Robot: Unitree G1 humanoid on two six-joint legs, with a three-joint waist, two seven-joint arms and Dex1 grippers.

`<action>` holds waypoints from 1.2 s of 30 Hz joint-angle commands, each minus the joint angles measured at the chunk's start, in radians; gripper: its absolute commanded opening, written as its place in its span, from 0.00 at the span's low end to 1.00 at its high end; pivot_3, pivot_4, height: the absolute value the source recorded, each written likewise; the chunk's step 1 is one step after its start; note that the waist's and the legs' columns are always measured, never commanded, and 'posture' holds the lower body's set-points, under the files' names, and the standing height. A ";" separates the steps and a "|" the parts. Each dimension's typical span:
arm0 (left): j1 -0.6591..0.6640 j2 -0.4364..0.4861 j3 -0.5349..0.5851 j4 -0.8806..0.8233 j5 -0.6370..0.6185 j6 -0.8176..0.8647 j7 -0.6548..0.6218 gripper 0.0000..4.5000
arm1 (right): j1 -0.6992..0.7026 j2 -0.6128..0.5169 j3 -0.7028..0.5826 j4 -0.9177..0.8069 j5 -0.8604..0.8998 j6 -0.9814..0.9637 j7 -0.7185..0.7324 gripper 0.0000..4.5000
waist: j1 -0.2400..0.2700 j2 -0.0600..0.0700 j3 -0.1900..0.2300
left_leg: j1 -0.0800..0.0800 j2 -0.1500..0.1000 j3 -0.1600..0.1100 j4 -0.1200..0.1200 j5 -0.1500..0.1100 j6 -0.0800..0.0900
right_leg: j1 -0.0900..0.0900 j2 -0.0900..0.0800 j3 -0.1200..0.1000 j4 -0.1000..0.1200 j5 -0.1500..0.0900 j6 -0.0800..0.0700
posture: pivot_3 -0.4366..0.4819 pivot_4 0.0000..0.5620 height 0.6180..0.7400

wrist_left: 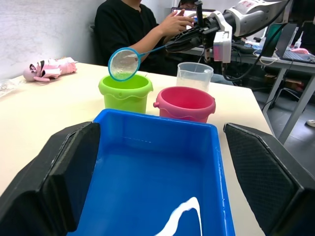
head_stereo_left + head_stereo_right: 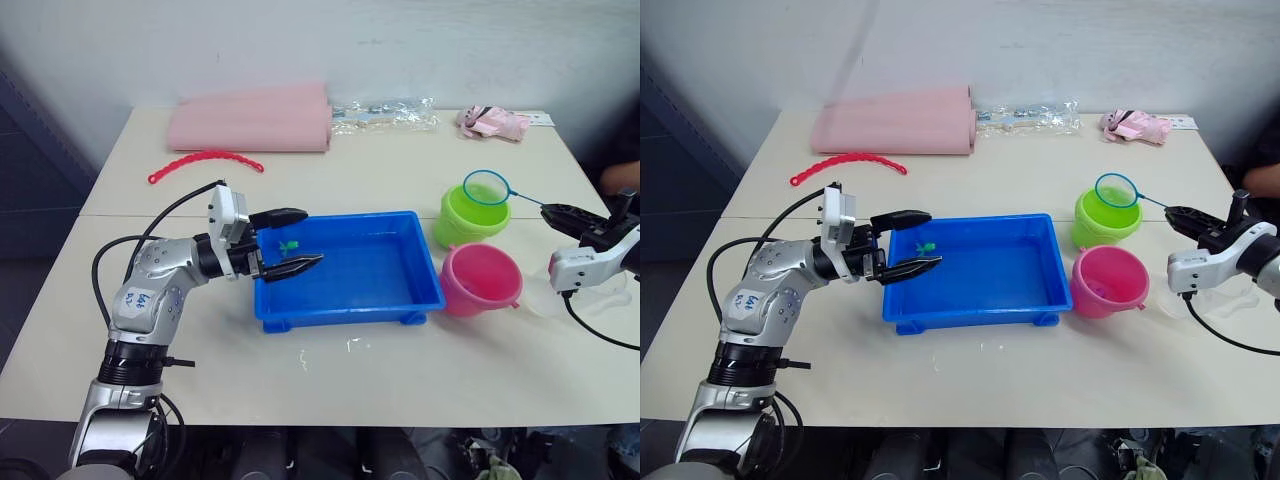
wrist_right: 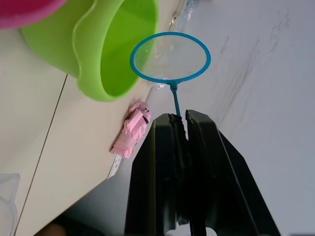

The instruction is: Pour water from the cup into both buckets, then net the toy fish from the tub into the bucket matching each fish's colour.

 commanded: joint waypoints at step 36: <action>0.288 0.331 0.280 -0.013 -0.027 -0.066 -0.121 0.97 | -0.253 0.692 0.232 -0.608 1.146 1.579 0.870 0.00 | -0.015 -0.001 0.000 | -0.003 0.000 -0.004 -0.001 -0.002 0.001 | -0.002 -0.002 -0.005 0.004 0.001 -0.001 | 0.48 0.27 1.00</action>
